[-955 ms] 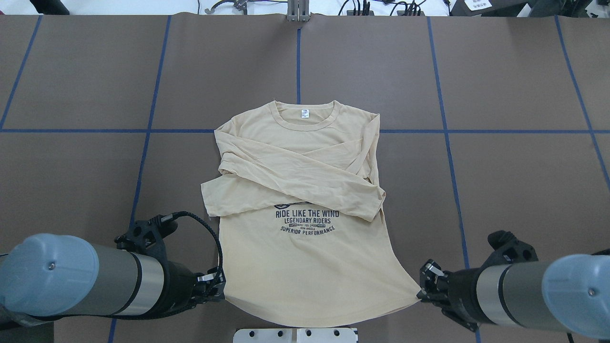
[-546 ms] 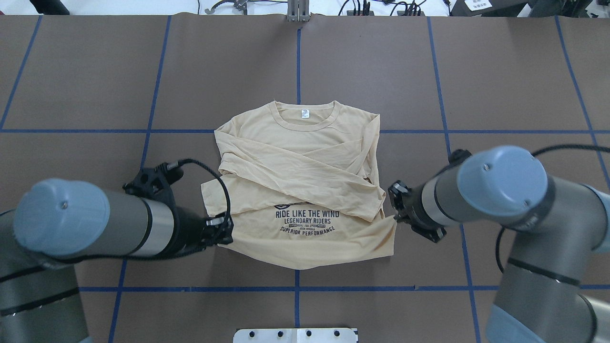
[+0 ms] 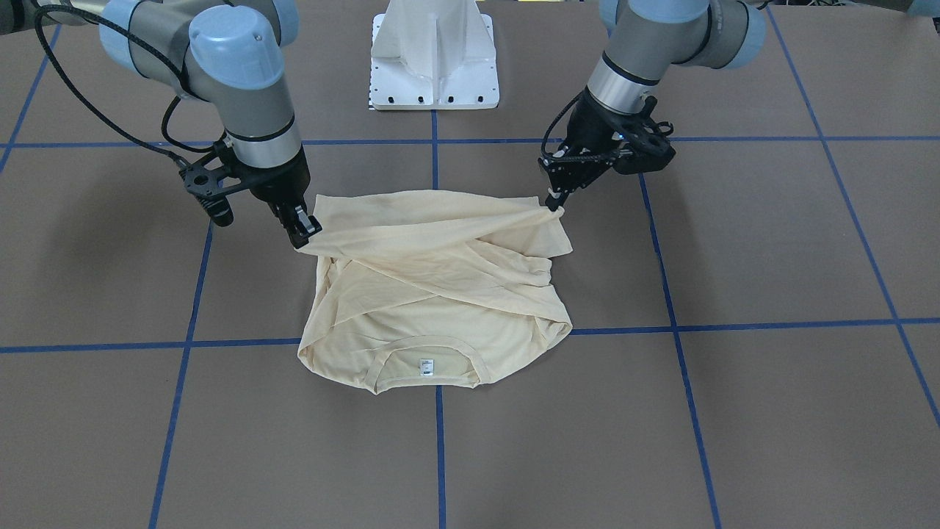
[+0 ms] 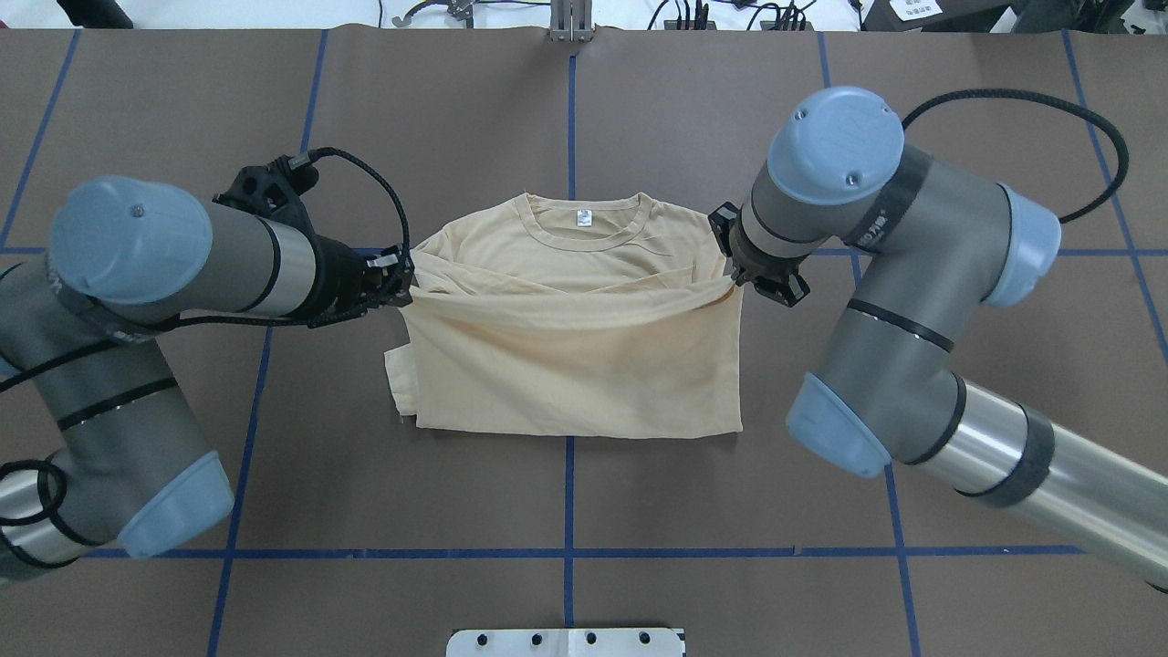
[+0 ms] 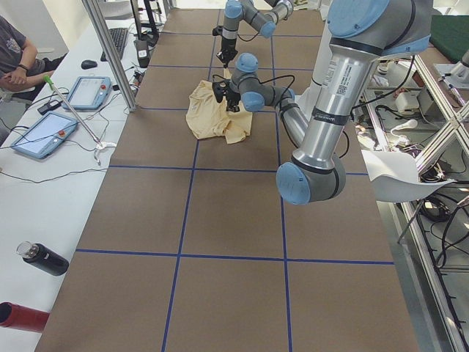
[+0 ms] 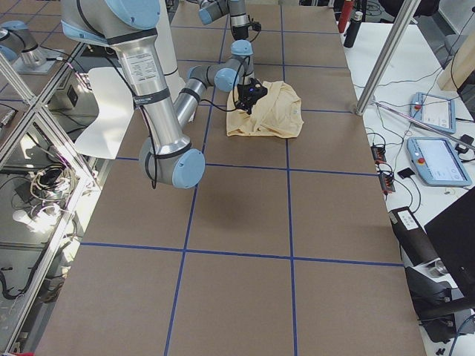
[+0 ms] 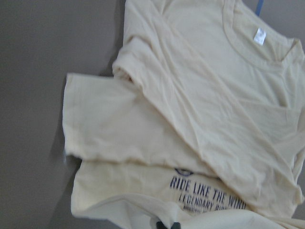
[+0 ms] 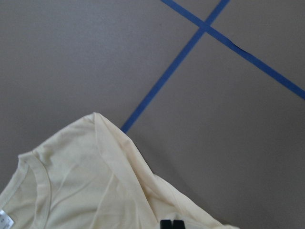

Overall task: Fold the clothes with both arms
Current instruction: 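Lift both hem corners and fold them toward the collar with both grippers, then release the hem and raise both grippers away from the folded shirt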

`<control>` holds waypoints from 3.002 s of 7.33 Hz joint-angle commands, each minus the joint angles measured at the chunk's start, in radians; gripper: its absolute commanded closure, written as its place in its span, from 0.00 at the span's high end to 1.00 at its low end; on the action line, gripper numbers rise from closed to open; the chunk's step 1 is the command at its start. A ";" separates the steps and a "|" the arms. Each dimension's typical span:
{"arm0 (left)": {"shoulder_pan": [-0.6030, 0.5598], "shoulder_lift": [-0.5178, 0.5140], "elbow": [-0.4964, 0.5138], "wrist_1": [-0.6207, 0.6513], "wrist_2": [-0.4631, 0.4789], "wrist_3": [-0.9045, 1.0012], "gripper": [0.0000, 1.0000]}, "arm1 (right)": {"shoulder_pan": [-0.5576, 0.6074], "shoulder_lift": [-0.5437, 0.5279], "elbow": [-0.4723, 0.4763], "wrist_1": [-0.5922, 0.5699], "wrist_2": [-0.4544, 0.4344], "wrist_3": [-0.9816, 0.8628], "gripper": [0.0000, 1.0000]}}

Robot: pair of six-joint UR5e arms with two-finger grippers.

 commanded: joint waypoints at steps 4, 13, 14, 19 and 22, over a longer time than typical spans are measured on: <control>-0.045 -0.078 0.361 -0.244 0.004 0.009 0.00 | 0.044 0.193 -0.409 0.123 -0.009 -0.152 0.00; -0.058 -0.142 0.530 -0.355 0.021 0.012 0.05 | 0.062 0.276 -0.625 0.252 -0.101 -0.219 0.00; -0.065 -0.147 0.542 -0.363 0.021 0.012 0.21 | 0.063 0.276 -0.626 0.252 -0.102 -0.225 0.07; -0.158 -0.156 0.558 -0.400 -0.032 0.073 0.43 | 0.076 0.290 -0.588 0.268 -0.107 -0.210 0.68; -0.187 -0.074 0.405 -0.396 -0.114 0.196 0.47 | -0.007 -0.045 -0.062 0.265 -0.107 -0.158 0.75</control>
